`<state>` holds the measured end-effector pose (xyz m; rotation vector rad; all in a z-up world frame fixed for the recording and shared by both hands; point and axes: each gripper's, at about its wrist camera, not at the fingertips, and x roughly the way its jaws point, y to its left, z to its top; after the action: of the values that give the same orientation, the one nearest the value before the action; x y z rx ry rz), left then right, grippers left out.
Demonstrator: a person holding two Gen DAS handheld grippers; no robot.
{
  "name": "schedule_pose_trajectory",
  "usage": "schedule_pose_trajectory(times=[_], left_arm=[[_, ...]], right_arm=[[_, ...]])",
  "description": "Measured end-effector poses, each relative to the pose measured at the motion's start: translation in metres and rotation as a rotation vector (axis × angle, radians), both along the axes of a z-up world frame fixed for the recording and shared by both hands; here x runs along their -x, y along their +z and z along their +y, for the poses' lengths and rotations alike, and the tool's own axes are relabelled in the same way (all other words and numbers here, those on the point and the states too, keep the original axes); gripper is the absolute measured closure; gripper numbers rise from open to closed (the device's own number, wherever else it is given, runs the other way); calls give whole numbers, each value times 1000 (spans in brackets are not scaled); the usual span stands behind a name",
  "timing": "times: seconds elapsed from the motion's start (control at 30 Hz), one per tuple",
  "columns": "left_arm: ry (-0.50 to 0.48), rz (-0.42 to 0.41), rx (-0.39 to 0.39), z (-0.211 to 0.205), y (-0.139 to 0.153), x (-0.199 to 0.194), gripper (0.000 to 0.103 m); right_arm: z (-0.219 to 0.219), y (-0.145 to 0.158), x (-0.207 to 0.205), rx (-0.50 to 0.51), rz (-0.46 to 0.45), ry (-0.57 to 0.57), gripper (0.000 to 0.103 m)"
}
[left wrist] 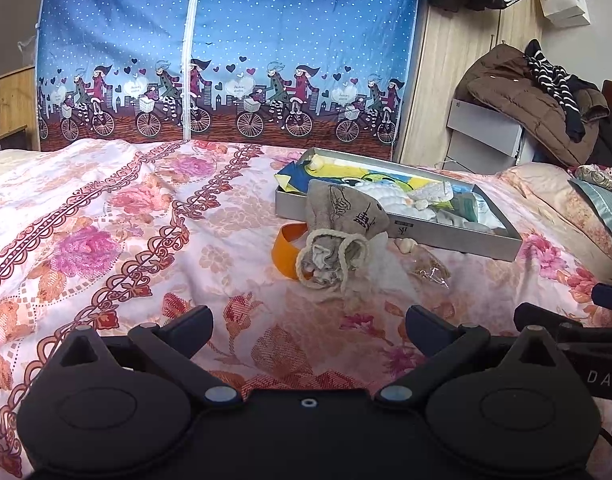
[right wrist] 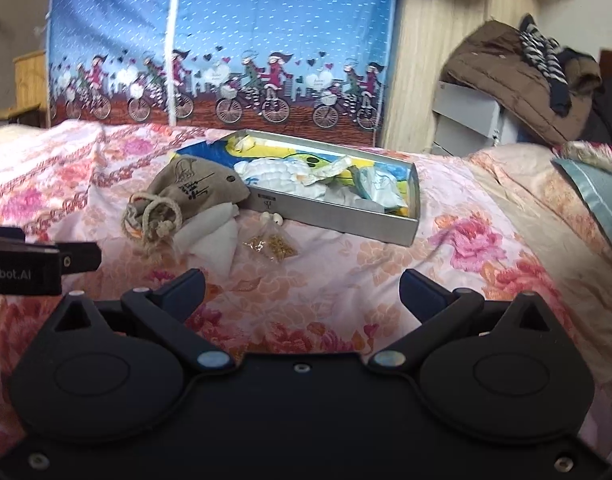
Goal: Organize soft objects
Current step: 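Move the right gripper down to the small clear bag beside the beige pouch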
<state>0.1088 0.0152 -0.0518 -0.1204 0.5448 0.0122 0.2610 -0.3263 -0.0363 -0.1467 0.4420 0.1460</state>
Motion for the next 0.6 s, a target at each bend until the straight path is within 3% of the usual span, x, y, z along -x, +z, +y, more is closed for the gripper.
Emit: schedule_pose_trajectory(times=[0.27,0.43,0.6], left_arm=[[-34,14,33,0,-5,-12,1],[-113,30,102,-2,-10,-25,1],[-175,76,206,-6,-24,-57,9]], right_arm=[[9,-8,-38,136,-17,110,0],[1,-15,-70,124,28,124,1],[-4,-25,-99,113,60,158,1]])
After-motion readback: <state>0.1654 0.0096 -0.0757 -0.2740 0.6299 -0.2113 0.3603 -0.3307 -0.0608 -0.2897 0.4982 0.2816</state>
